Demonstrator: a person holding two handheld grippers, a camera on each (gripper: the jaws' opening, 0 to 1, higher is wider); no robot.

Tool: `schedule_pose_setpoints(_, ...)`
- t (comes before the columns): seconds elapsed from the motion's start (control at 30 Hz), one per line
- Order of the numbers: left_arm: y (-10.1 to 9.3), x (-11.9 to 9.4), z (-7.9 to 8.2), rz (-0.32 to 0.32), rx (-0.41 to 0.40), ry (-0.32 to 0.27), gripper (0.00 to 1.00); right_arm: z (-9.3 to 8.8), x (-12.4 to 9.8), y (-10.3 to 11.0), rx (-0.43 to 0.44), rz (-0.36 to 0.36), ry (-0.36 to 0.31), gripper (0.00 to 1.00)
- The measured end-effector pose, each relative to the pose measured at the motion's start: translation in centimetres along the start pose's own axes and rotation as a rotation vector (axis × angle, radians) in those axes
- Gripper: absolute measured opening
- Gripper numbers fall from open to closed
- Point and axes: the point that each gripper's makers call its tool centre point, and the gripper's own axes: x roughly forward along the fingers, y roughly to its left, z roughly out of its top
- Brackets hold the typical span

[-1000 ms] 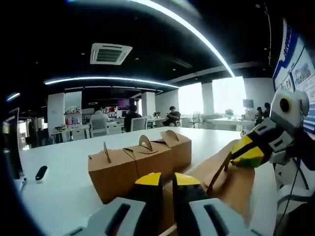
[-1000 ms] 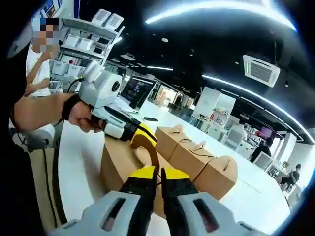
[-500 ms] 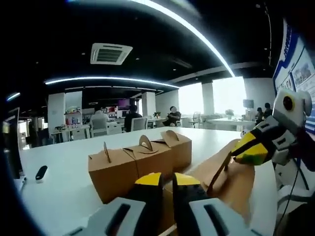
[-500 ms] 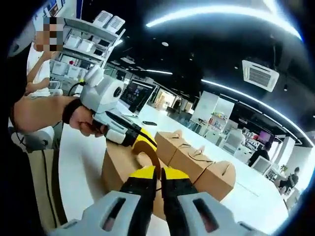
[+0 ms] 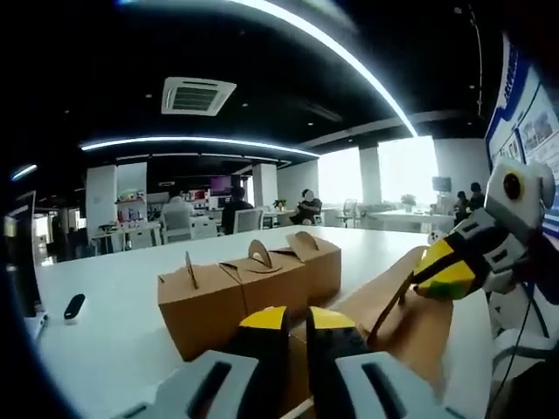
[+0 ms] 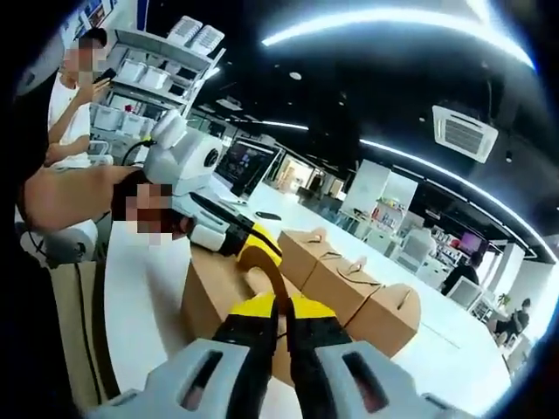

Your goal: Pick up one paper box from the group, open the paper box, and remove the item inside

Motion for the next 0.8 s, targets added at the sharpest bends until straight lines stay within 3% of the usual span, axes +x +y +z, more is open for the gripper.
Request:
schedule_pose_setpoints(0.2,-0.1,0.1,0.0,-0.002,0.009,0.005,0.11,-0.4,0.2,-0.3,-0.083,-0.005,0.031,0.03)
schedule_pose_setpoints(0.53,-0.1,0.0,-0.1,-0.002,0.015,0.007,0.1,0.5,0.3,0.1,-0.186,0.056,0.001,0.03)
schedule_pose_setpoints(0.7,0.1,0.0,-0.1,-0.004,0.012,0.013,0.1,1.0,0.6,-0.2,-0.191,0.05,-0.036,0.02)
schedule_pose_setpoints(0.8,0.1,0.0,-0.1,-0.006,0.016,0.018,0.1,1.7,0.3,-0.3,-0.172,0.043,-0.1,0.02)
